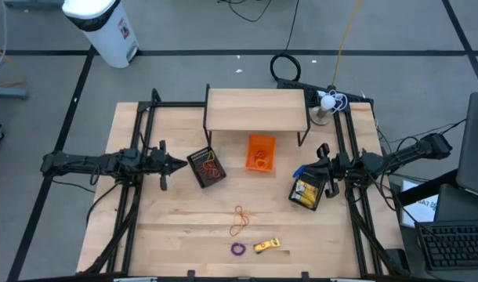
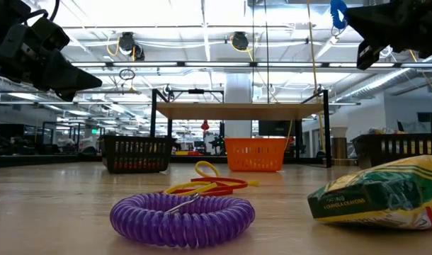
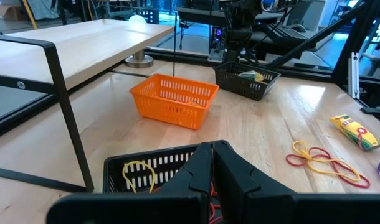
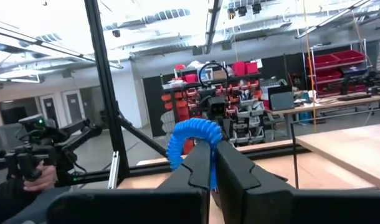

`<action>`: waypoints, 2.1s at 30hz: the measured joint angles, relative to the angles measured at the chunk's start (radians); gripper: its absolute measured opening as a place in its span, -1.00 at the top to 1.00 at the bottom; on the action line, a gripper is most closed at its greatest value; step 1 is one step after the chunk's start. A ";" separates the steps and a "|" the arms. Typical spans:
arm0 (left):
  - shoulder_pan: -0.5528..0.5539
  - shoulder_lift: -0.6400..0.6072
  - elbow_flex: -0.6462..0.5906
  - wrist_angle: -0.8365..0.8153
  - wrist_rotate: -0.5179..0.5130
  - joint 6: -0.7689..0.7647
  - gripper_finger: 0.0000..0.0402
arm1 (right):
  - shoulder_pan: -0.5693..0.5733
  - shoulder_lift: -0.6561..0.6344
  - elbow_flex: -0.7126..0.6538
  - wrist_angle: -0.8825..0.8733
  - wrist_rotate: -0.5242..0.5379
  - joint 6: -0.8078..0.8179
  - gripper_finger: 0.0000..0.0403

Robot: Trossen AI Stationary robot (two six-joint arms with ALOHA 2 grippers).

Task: Pick & Place Office Desk Supplies
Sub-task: Put the blue spring keychain into the orange bin

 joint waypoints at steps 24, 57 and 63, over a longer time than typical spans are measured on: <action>0.000 -0.002 0.002 0.019 -0.020 -0.003 0.92 | 0.000 0.000 -0.001 -0.099 0.003 0.008 0.98; 0.000 -0.002 0.000 0.033 -0.026 -0.034 0.88 | 0.000 0.041 -0.002 -0.129 0.006 0.010 0.97; 0.000 -0.002 0.000 0.033 -0.026 -0.049 0.88 | 0.000 0.047 -0.002 -0.129 0.027 0.025 0.97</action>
